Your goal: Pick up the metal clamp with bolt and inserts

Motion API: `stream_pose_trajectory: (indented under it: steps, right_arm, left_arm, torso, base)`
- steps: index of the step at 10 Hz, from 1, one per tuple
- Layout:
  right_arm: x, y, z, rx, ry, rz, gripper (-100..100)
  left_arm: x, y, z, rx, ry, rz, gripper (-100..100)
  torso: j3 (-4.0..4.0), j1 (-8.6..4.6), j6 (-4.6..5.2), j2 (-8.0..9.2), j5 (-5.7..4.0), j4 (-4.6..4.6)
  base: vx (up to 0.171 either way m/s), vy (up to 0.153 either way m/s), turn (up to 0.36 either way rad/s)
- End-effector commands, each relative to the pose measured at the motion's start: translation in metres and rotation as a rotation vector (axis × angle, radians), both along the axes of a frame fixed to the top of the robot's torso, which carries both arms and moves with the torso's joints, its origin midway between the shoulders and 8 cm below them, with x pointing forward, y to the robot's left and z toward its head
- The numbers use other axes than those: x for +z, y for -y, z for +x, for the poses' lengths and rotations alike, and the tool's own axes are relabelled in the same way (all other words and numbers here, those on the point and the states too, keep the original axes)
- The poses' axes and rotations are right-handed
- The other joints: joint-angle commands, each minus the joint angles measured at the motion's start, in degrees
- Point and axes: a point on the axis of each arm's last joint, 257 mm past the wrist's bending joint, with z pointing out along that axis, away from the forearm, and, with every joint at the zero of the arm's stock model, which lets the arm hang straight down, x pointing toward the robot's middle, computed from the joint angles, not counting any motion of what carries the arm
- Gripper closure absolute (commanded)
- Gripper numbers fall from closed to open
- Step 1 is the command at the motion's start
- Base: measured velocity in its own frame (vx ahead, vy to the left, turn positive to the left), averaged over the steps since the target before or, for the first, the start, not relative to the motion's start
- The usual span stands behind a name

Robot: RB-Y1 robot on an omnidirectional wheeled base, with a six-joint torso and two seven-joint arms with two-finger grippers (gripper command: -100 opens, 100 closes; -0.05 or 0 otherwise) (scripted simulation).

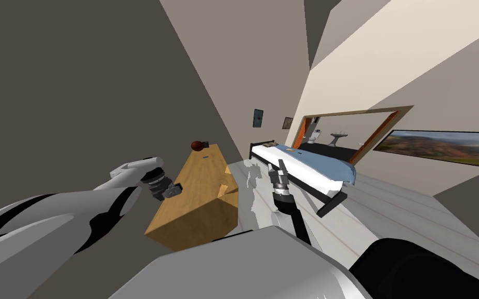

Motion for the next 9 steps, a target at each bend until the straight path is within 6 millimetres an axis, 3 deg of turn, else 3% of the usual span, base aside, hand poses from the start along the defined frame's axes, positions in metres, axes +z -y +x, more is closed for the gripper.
stream_pose_trajectory:
  steps: [1, 3, 8, 9]
  right_arm:
    - [0.0, 0.0, 0.0, 0.0, 0.0, 0.0, 0]
    - [0.0, 0.0, 0.0, 0.0, 0.0, 0.0, 0]
    - [0.0, 0.0, 0.0, 0.0, 0.0, 0.0, 0]
    - [0.0, 0.0, 0.0, 0.0, 0.0, 0.0, 0]
  left_arm:
    - [-0.01, -0.001, -0.01, 0.012, -0.019, -0.005, -100]
    - [-0.016, -0.005, -0.016, 0.012, -0.03, 0.001, -100]
    - [-0.003, -0.004, 0.0, -0.018, 0.015, 0.025, -100]
    - [-0.017, -0.002, 0.001, -0.018, 0.015, 0.027, -100]
  torso:
    - [0.0, 0.0, 0.0, 0.0, 0.0, 0.0]
    - [-0.01, 0.08, -0.09, 0.07, 0.09, -0.09]
    - [-0.02, 0.14, -0.14, 0.09, 0.14, -0.13]
    - [-0.02, 0.15, -0.14, 0.1, 0.14, -0.13]
  base:
    - [0.0, 0.0, 0.0]
    - [-0.002, 0.002, -0.007]
    - [0.0, 0.0, 0.0]
    - [0.0, 0.0, 0.0]
